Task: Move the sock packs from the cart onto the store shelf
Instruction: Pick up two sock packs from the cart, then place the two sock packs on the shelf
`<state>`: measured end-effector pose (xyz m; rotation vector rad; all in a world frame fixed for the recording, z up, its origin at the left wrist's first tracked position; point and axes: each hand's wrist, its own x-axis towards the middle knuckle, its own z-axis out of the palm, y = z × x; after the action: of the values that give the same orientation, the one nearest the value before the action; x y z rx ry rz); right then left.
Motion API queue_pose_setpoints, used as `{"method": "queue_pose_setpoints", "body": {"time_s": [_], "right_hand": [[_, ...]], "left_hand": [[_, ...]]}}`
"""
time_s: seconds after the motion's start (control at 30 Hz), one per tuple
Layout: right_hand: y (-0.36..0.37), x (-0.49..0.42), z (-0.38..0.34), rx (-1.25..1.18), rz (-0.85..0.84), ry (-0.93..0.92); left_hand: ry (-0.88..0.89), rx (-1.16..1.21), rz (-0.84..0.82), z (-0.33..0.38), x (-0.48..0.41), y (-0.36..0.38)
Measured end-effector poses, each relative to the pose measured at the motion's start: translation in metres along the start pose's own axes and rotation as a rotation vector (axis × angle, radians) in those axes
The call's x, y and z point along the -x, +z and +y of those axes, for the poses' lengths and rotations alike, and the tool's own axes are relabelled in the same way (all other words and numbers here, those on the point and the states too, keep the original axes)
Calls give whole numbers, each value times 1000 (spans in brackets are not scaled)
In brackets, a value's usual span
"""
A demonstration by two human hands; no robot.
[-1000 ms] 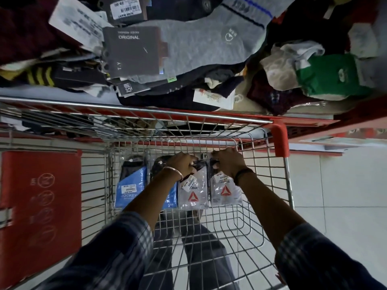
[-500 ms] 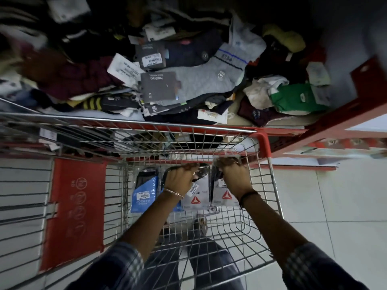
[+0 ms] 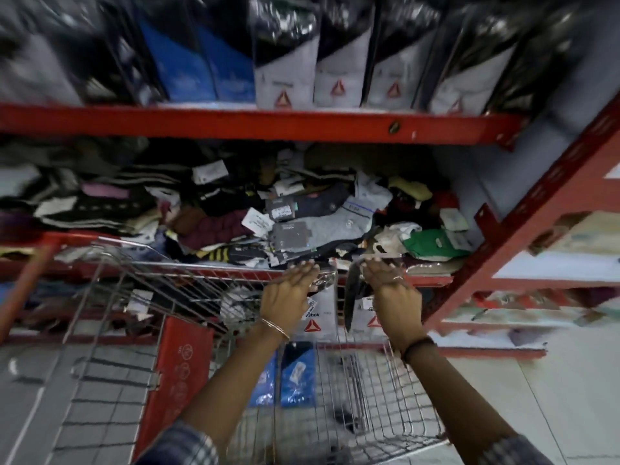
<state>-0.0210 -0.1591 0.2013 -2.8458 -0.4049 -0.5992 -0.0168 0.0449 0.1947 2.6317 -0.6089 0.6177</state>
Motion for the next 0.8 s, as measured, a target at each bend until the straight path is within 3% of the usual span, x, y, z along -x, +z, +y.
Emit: {"method": "queue_pose_setpoints", "body": {"time_s": [0.33, 0.6, 0.8], "right_hand": [[-109, -70, -2, 49, 472, -58], [-175, -126, 10, 112, 752, -89], [-211, -167, 22, 151, 849, -131]], "left_hand": [[188, -52, 414, 13, -91, -104], [283, -103, 555, 33, -175, -160], [333, -147, 625, 35, -241, -177]]}}
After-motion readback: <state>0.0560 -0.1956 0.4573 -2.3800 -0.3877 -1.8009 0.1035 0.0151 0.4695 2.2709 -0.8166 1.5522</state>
